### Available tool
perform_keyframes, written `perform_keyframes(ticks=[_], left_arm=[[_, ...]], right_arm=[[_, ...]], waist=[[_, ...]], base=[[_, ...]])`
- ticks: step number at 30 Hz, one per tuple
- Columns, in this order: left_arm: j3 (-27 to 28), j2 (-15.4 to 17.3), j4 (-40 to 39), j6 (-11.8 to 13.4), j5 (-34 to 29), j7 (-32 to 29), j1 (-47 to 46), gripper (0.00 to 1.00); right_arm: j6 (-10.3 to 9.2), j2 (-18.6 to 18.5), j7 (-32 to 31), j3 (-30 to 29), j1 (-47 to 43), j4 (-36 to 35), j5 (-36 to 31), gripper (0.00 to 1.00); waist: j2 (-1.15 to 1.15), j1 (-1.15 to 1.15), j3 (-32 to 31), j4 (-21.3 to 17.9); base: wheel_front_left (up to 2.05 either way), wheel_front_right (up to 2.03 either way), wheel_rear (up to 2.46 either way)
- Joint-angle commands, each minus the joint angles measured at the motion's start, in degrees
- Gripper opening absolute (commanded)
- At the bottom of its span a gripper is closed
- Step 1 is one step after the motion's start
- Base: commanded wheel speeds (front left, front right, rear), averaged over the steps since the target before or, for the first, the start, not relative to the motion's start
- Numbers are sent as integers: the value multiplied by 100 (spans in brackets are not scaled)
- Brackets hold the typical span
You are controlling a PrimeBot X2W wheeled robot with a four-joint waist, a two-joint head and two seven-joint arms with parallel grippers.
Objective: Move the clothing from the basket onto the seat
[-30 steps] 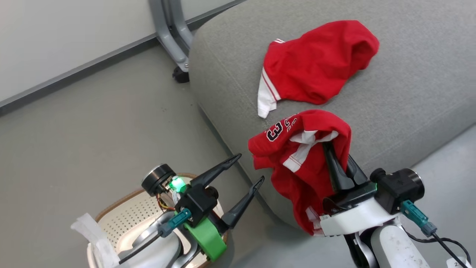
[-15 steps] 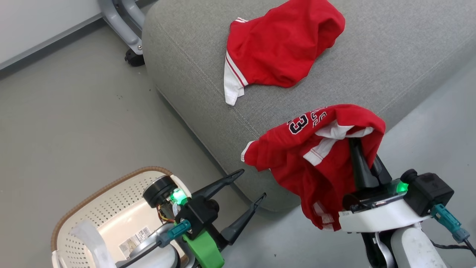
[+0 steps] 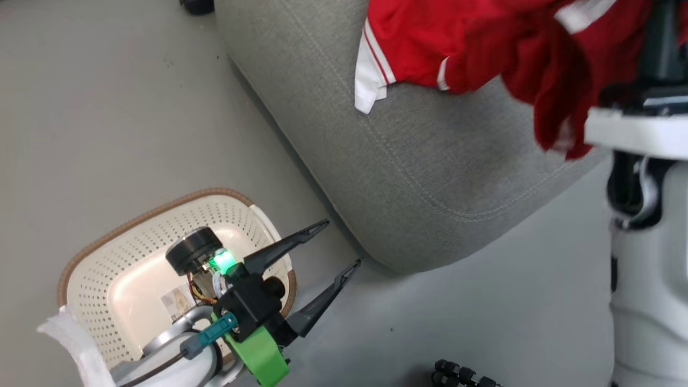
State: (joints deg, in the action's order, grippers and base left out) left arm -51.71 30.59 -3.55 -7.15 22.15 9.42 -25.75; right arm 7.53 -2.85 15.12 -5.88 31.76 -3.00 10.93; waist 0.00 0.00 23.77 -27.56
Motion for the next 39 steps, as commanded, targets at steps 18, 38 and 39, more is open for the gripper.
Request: perform_keyframes(ticks=[18, 38, 39], left_arm=[[-49, 818, -399, -41, 182, 325, -849, 100], [19, 810, -48, -2, 355, 537, -777, 100], [25, 778, -19, 16, 377, 539, -731, 100]], right_arm=[[-9, -12, -38, -1574, 3624, 1273, -1795, 0], [-9, -7, 7, -2650, 1393, 2158, -1636, 100], [-9, -5, 7, -2649, 1305, 2111, -1613, 100]], waist=[[0, 0, 1902, 1236], [0, 0, 1701, 1317], [0, 0, 1616, 1312]], base=[[0, 0, 0], [0, 0, 0], [0, 0, 0]])
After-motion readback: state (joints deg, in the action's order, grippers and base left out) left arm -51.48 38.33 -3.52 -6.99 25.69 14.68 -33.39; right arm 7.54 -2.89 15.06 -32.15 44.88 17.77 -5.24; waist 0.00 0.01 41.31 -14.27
